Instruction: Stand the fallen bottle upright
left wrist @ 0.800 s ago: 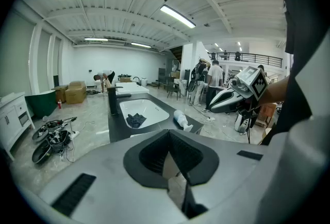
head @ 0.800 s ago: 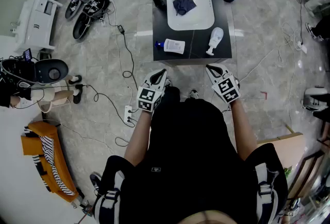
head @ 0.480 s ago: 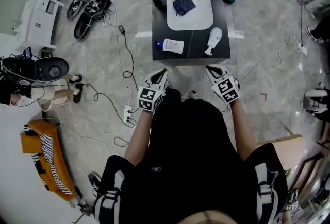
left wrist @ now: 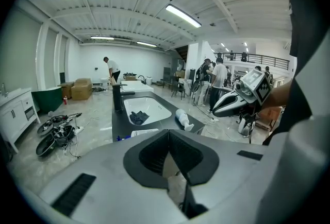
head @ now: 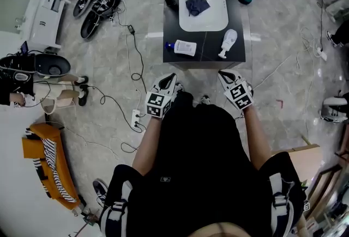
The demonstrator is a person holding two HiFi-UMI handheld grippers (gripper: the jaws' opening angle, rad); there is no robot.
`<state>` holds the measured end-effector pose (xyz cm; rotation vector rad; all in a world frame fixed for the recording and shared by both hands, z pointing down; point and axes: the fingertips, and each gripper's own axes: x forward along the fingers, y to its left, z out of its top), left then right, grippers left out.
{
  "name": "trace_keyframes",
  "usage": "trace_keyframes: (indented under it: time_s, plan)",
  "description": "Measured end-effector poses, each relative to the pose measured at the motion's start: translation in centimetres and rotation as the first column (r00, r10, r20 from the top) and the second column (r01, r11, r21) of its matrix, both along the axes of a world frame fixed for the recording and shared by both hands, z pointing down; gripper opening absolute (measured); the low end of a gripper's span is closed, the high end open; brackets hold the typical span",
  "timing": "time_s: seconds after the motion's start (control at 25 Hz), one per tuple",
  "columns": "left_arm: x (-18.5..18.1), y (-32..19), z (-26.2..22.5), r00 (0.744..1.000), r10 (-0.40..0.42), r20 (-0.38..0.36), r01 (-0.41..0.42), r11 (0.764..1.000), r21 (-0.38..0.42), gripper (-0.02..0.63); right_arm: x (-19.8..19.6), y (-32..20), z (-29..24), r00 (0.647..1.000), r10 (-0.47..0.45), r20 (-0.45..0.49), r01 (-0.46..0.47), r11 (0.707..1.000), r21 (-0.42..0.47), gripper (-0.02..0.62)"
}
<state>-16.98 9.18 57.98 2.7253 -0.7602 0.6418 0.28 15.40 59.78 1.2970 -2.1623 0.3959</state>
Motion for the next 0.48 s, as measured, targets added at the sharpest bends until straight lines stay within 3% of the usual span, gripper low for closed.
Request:
trace_keyframes:
  time_s: [0.48]
  plan:
    - [-0.6, -2.4, 0.9, 1.0, 0.005, -0.022, -0.006, 1.0, -0.028, 0.014, -1.0, -2.1, 0.4, 1.0, -0.003, -0.03, 0.002, 1.0, -0.02, 0.06]
